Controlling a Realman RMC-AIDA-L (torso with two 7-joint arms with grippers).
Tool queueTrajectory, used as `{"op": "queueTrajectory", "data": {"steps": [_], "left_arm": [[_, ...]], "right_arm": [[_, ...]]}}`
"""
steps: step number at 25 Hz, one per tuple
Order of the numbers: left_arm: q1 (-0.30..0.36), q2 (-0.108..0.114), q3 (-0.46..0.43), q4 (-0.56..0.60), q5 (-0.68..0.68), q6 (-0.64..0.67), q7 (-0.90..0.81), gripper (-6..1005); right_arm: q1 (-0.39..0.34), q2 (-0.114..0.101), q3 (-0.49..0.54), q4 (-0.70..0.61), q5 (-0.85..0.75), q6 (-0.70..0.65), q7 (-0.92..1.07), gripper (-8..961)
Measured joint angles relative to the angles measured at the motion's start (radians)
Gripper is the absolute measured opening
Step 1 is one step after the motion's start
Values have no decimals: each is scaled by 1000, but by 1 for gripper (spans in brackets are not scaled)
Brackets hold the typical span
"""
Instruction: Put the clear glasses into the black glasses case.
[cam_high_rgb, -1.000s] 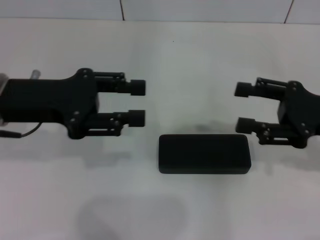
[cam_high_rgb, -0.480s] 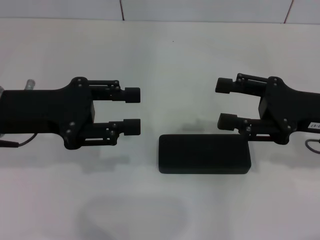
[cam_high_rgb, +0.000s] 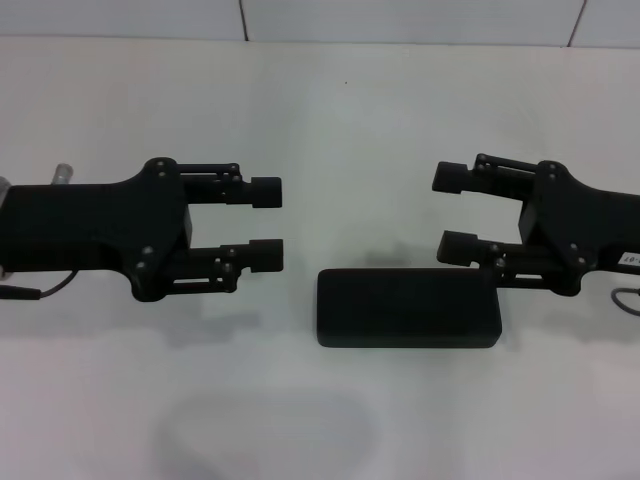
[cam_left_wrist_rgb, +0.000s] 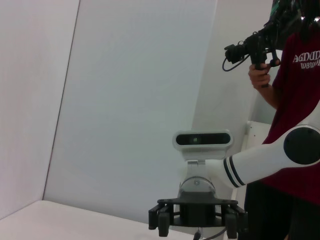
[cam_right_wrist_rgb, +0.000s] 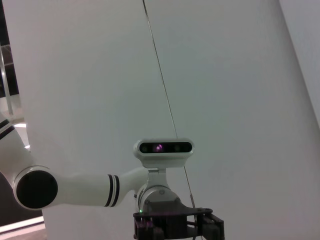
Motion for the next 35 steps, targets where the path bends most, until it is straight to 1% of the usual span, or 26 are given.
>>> {"op": "queueTrajectory", "data": {"steps": [10, 35], "left_arm": [[12, -4, 0, 0, 10, -6, 22, 614], [17, -6, 0, -14, 12, -10, 23, 613]], "right_arm": [[-1, 0, 0, 15, 12, -34, -25, 745], [-1, 0, 0, 16, 12, -38, -25, 745]]}}
